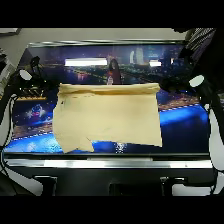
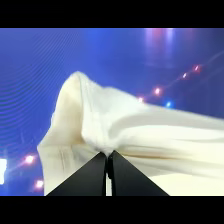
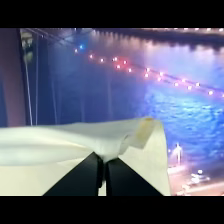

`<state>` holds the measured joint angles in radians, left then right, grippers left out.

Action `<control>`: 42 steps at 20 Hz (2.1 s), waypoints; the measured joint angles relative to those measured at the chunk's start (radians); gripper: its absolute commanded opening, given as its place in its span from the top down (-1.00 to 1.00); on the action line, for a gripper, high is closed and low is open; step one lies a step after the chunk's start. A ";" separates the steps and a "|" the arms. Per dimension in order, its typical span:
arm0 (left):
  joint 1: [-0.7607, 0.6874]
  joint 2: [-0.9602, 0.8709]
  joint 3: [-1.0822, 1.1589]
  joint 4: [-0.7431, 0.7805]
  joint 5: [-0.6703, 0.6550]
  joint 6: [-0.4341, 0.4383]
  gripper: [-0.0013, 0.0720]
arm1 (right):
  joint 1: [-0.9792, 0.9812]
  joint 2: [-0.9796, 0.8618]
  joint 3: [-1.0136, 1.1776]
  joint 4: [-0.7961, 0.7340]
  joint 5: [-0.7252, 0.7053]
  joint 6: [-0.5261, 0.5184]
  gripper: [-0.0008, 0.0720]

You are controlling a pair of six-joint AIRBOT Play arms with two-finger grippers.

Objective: Fold the clothes and pants, and hang the long-sleeved shirts on hangers.

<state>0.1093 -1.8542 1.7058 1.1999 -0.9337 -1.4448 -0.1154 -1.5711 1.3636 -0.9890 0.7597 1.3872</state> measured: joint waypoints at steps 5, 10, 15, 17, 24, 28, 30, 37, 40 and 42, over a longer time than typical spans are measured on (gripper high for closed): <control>0.019 -0.019 0.013 0.011 -0.179 0.025 0.93 | 0.000 -0.010 -0.001 -0.048 0.127 -0.007 0.89; 0.028 -0.029 0.015 0.015 -0.304 0.030 0.93 | 0.000 -0.033 -0.004 -0.074 0.237 0.005 0.89; 0.027 -0.039 0.016 0.015 -0.361 0.032 0.93 | 0.000 -0.064 -0.005 -0.097 0.300 0.022 0.89; 0.027 -0.040 0.016 0.015 -0.377 0.032 0.93 | 0.000 -0.073 -0.005 -0.109 0.314 0.031 0.89; 0.027 -0.055 0.014 0.016 -0.400 0.032 0.92 | 0.000 -0.117 -0.005 -0.161 0.378 0.056 0.89; 0.027 -0.060 0.014 0.014 -0.403 0.032 0.80 | 0.000 -0.129 -0.005 -0.206 0.389 0.081 0.26; 0.027 -0.060 0.014 0.012 -0.405 0.032 0.17 | 0.000 -0.132 -0.005 -0.210 0.389 0.095 -0.30; 0.103 0.042 0.005 -0.026 -0.455 0.029 -0.30 | -0.005 -0.049 -0.006 -0.270 0.450 0.094 -0.33; 0.194 0.172 -0.151 -0.050 -0.473 0.027 -0.29 | -0.057 0.052 -0.050 -0.289 0.479 0.047 -0.32; 0.255 0.297 -0.341 -0.063 -0.466 0.024 -0.29 | -0.115 0.127 -0.126 -0.253 0.483 0.025 -0.32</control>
<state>0.3645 -1.5574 1.3643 1.1374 -1.3994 -1.4208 -0.2302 -1.4445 1.2381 -1.2423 1.2427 1.4120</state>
